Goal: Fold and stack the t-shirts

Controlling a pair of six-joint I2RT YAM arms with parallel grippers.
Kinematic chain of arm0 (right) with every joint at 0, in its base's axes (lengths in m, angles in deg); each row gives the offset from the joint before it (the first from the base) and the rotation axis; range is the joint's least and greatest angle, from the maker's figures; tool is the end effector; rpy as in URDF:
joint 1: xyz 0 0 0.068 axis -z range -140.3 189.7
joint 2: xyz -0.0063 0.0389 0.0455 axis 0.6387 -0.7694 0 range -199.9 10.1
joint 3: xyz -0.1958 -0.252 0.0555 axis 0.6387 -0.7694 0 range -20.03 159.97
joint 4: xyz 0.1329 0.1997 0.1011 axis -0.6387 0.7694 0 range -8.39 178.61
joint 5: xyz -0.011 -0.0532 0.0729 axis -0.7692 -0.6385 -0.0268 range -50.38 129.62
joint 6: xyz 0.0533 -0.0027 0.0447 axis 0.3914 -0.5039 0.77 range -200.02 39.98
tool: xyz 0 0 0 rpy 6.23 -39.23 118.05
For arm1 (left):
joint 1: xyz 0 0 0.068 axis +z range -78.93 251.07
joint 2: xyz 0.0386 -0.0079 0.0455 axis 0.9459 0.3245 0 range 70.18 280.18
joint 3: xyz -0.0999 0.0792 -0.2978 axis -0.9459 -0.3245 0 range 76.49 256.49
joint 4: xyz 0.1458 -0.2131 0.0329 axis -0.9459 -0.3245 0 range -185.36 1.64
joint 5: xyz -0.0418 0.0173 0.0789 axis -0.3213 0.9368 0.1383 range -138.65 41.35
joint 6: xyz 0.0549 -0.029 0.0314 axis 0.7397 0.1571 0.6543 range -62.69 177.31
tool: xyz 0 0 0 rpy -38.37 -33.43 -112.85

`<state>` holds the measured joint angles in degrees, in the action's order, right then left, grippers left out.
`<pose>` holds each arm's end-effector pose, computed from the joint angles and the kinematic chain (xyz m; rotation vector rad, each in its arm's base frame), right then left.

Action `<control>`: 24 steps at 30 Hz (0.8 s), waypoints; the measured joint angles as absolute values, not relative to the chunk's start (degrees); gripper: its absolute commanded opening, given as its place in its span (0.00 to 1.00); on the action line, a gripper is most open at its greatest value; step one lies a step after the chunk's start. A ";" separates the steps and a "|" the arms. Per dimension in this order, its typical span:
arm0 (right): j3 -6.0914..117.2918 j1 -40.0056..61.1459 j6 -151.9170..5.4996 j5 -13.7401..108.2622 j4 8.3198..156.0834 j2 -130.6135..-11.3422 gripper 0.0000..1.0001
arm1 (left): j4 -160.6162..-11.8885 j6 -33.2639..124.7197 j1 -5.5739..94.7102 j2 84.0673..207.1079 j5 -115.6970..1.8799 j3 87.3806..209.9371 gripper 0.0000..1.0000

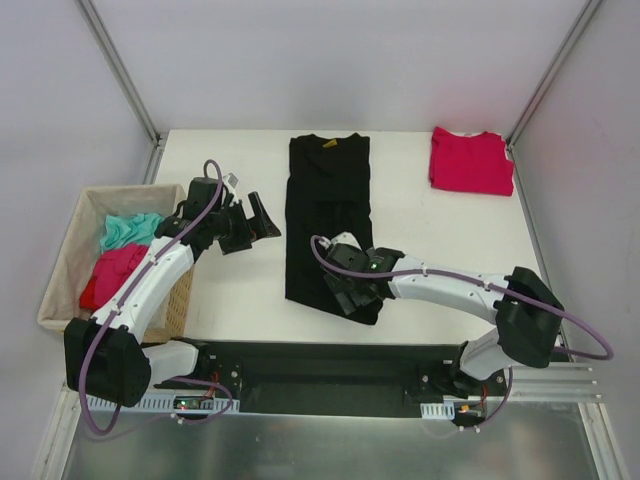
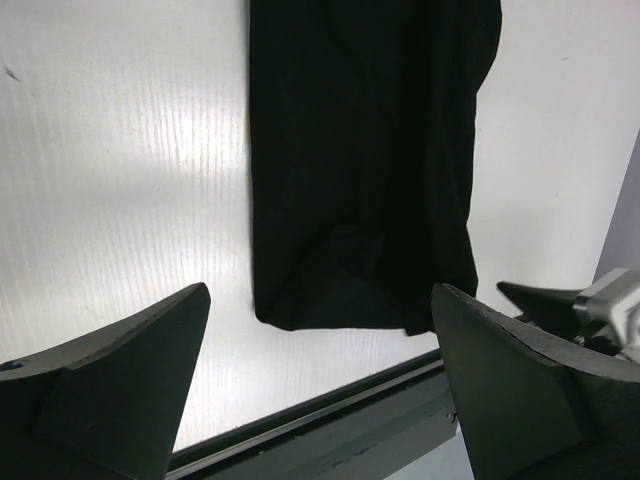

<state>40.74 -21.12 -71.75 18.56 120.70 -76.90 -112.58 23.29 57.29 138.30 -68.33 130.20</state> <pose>0.1648 0.2534 0.2603 -1.0490 2.3624 -0.0752 0.2408 -0.0786 0.3253 -0.2177 2.3226 -0.8215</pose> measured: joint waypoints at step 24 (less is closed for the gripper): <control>57.77 -16.95 -76.49 13.12 122.18 -86.21 0.99 | -111.47 25.65 54.51 149.36 -74.89 131.95 0.80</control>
